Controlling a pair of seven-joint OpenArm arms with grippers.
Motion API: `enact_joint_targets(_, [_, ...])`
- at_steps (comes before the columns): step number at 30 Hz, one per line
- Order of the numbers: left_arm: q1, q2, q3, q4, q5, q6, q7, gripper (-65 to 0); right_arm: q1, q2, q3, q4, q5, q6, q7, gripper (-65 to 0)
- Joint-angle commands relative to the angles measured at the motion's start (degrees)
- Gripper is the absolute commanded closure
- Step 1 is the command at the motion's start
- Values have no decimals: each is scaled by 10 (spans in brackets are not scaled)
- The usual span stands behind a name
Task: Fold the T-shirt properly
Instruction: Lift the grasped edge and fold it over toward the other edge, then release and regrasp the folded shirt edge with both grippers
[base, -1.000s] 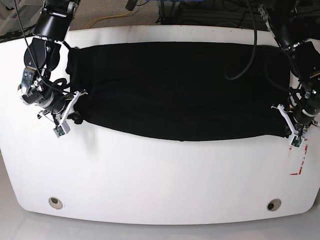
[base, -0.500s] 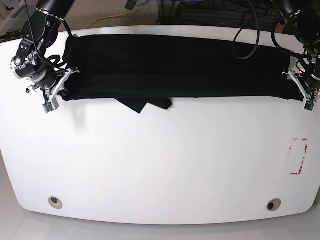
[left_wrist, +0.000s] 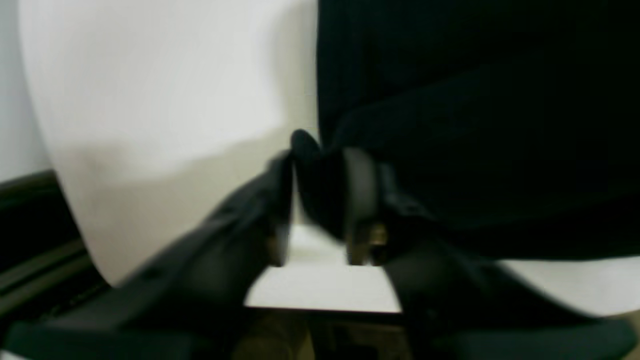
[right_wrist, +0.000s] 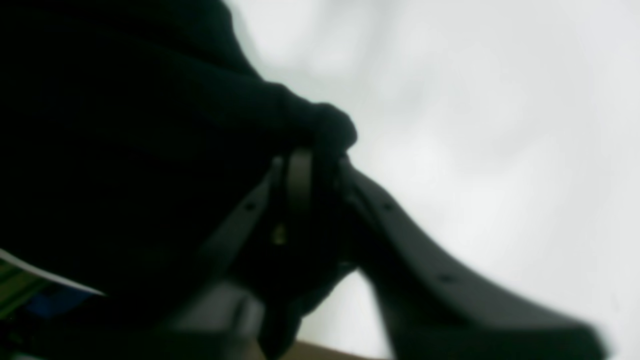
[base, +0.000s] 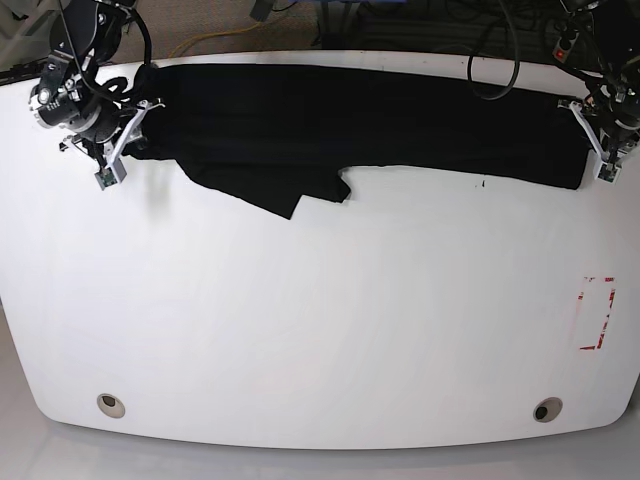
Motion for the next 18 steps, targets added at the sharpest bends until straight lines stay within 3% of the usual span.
enact_joint_targets(1, [-3, -14, -3, 6, 0, 5, -8, -171, -6, 25, 6, 13, 4, -1, 8, -347])
enact_joint_targets(3, [-6, -14, -3, 5, 0, 5, -8, -133, -10, 28, 7, 15, 4, -1, 8, -488])
enact_joint_targets(5, [-6, -14, 3, 5, 0, 5, -8, -103, -13, 29, 18, 30, 4, -1, 8, -556])
enact_joint_targets(10, [-6, -13, 26, 5, 0, 5, -8, -97, -1, 24, 35, 53, 4, -1, -1, -522])
enact_joint_targets(18, [-6, -10, 27, 3, 0, 5, -9, -78, 90, 8, 34, 0, 0, -1, -16, -482])
